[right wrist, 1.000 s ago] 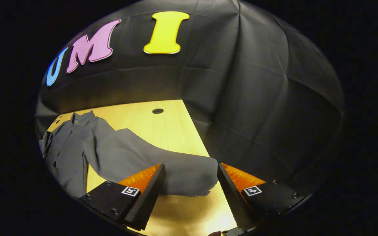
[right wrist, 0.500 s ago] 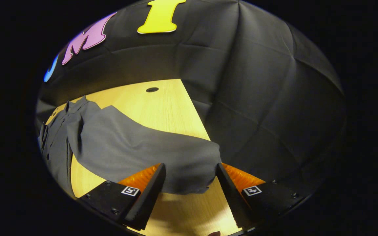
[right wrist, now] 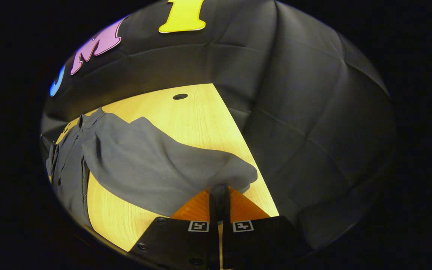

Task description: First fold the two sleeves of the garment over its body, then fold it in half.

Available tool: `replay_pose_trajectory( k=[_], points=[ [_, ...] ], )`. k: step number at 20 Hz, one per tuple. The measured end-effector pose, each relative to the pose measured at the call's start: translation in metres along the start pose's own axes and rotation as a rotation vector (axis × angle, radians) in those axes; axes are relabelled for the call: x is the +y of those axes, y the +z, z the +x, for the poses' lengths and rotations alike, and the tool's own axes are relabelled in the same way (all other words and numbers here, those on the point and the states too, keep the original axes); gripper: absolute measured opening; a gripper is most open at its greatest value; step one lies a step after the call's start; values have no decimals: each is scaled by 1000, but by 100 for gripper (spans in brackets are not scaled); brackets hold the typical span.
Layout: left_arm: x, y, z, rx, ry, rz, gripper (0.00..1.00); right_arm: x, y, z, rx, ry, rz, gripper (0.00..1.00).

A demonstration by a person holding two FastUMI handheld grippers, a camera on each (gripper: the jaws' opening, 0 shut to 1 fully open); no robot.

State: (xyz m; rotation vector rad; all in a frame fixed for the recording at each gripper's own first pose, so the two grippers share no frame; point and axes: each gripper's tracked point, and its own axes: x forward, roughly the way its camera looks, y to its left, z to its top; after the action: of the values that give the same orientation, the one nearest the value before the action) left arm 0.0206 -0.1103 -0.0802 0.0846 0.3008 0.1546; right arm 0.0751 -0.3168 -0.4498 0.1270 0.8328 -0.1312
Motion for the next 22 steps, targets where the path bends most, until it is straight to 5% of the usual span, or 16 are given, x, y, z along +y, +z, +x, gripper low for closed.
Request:
replay_pose_trajectory(
  k=[2,3,10,22],
  points=[
    [8,1,0,-7,-10,0,94,-3,14,-16,-56,-21,39,0],
    [13,-2,1,-9,-17,-2,94,-4,20,-27,-82,-30,52,8],
    [62,-7,9,-21,-71,-19,94,16,28,-111,-190,-110,-34,8],
    [166,-30,21,-35,-67,-84,94,125,29,-210,-267,-145,-10,8]
  ],
)
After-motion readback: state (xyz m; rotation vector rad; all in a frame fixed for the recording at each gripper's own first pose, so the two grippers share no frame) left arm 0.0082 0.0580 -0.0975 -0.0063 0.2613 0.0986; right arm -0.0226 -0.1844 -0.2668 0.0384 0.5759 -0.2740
